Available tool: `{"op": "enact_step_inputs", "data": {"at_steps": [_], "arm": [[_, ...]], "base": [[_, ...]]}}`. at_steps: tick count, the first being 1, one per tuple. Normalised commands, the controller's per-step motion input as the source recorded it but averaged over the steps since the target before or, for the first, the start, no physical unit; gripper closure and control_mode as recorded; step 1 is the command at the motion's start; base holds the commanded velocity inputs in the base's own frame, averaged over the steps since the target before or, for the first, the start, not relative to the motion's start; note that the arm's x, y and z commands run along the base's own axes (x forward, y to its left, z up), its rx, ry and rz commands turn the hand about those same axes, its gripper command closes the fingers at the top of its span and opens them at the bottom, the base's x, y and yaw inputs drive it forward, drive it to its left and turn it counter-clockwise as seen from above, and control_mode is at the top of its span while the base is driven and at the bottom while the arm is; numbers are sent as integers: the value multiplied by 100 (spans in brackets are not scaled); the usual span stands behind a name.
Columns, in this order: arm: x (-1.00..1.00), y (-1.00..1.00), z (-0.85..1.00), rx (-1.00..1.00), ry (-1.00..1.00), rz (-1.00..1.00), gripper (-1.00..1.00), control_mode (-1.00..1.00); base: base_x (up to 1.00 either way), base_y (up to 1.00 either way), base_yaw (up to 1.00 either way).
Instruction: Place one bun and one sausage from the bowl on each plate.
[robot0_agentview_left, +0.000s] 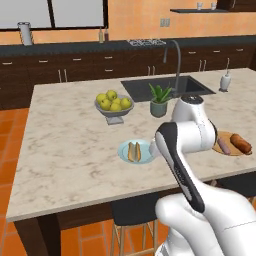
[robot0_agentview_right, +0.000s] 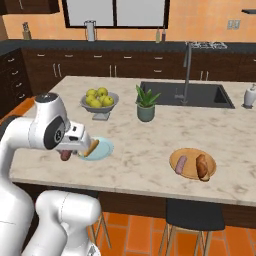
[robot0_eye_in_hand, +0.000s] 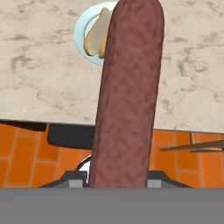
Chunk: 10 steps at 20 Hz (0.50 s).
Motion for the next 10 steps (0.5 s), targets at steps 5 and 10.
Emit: {"op": "enact_step_inputs", "data": {"at_steps": [5, 10], "arm": [[100, 0, -24, 0, 0, -1, 100, -100], [100, -2, -68, 2, 17, -2, 100, -100]], "base": [[0, 0, 0], [0, 0, 0]]}}
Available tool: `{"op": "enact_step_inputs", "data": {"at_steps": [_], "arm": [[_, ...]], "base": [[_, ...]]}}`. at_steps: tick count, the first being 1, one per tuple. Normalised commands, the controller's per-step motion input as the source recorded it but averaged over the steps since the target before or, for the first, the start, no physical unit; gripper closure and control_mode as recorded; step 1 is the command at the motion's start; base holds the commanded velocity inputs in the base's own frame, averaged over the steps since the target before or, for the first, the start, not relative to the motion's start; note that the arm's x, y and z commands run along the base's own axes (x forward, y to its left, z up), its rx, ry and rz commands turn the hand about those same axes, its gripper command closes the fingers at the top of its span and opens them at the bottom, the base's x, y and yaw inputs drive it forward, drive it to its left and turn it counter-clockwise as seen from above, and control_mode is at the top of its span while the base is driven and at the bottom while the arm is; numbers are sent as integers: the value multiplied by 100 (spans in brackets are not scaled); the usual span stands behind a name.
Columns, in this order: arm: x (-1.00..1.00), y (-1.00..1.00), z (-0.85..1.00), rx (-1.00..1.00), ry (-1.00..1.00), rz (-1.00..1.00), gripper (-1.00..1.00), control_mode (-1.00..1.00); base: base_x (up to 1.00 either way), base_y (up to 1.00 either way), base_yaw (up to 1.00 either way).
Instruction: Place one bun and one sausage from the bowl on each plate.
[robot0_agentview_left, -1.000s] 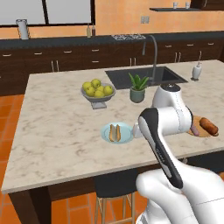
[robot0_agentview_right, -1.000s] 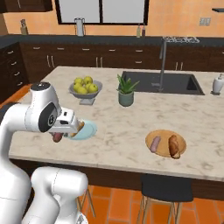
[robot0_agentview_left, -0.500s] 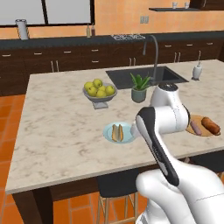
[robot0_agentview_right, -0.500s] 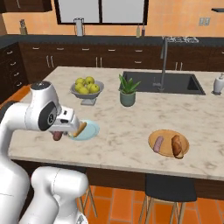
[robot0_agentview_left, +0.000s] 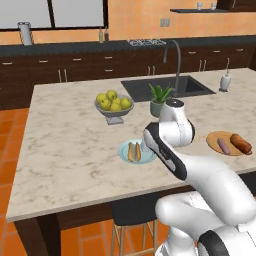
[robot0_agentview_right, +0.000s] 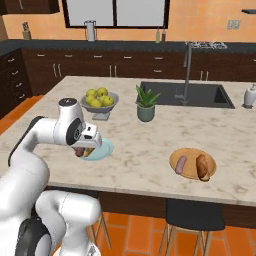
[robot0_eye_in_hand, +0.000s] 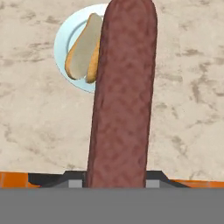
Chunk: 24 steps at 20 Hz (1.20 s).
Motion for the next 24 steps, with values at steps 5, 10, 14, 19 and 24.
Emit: {"op": "enact_step_inputs", "data": {"at_steps": [5, 10, 14, 19, 24], "arm": [[96, 0, -40, 4, 3, 0, 100, -100], [74, 0, -28, 1, 1, 0, 100, -100], [41, 8, -45, 2, 4, -6, 100, -100], [54, 24, -50, 0, 0, -3, 100, -100], [34, 3, -32, 0, 0, 0, -100, -100]], "base": [[0, 0, 0], [0, 0, 0], [0, 0, 0], [0, 0, 0], [0, 0, 0]]}}
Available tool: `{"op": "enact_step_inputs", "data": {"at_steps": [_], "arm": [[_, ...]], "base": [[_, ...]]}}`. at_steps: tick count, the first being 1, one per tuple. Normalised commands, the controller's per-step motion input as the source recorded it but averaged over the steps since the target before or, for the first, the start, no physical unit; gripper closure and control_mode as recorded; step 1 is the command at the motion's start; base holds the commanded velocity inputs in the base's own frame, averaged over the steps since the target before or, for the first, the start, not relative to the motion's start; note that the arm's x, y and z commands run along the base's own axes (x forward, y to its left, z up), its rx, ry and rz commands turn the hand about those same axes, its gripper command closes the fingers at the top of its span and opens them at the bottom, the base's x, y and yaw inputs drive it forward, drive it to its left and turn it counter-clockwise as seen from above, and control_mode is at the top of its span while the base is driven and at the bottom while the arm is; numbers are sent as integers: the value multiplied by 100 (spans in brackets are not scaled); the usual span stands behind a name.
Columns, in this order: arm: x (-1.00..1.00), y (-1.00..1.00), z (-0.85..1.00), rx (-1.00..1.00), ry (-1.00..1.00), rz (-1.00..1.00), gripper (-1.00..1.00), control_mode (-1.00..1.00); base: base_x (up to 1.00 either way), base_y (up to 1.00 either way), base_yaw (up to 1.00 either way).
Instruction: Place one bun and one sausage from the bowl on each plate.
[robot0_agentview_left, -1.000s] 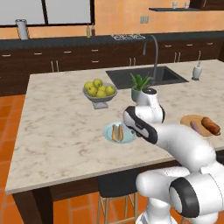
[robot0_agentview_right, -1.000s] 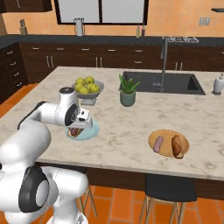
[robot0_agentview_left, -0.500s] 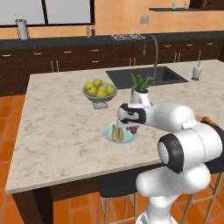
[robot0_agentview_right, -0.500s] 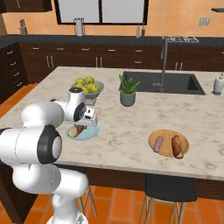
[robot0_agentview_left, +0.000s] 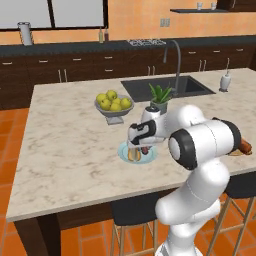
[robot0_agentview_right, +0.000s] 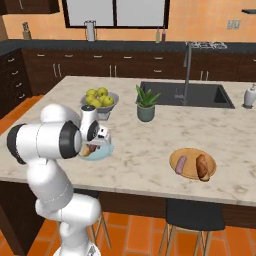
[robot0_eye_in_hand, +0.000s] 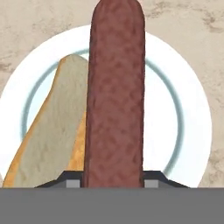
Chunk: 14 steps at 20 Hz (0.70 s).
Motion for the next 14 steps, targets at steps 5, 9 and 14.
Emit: {"op": "enact_step_inputs", "data": {"at_steps": [5, 9, 14], "arm": [[19, -2, -11, 0, 0, 0, -100, -100], [-1, 0, -1, 0, 0, 0, -100, -100], [-40, 0, 58, -10, -4, -2, -100, -100]], "base": [[0, 0, 0], [0, 0, 0], [0, 0, 0]]}}
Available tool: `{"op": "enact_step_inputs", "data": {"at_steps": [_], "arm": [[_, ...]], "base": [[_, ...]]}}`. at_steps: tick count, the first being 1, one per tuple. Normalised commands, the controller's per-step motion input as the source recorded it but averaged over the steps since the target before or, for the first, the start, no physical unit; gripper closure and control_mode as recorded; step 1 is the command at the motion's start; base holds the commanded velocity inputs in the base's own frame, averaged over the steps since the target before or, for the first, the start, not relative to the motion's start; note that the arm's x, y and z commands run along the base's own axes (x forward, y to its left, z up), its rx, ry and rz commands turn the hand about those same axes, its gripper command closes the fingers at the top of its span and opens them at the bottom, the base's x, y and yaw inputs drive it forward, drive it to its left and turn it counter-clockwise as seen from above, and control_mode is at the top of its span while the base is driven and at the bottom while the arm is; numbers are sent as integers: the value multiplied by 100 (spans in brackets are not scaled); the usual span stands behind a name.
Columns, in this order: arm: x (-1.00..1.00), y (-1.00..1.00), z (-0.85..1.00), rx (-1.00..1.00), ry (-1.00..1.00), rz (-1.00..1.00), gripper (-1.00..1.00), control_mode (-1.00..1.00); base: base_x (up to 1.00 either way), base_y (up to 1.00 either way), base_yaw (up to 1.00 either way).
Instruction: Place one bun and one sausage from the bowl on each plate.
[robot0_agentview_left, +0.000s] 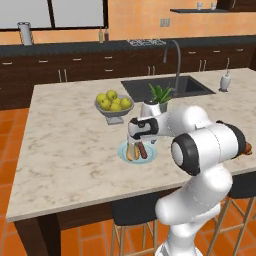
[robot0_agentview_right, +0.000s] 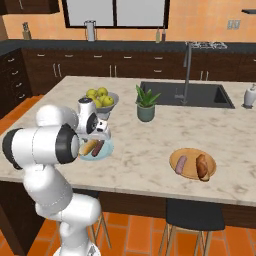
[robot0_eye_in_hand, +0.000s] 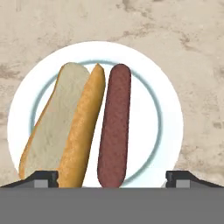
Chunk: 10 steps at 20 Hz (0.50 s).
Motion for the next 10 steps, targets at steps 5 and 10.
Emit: {"op": "enact_step_inputs", "data": {"at_steps": [5, 10], "arm": [[-74, 0, 100, -5, -17, 0, -100, -100], [-82, -2, 100, 0, -16, 0, -100, -100]], "base": [[0, 0, 0], [0, 0, 0]]}}
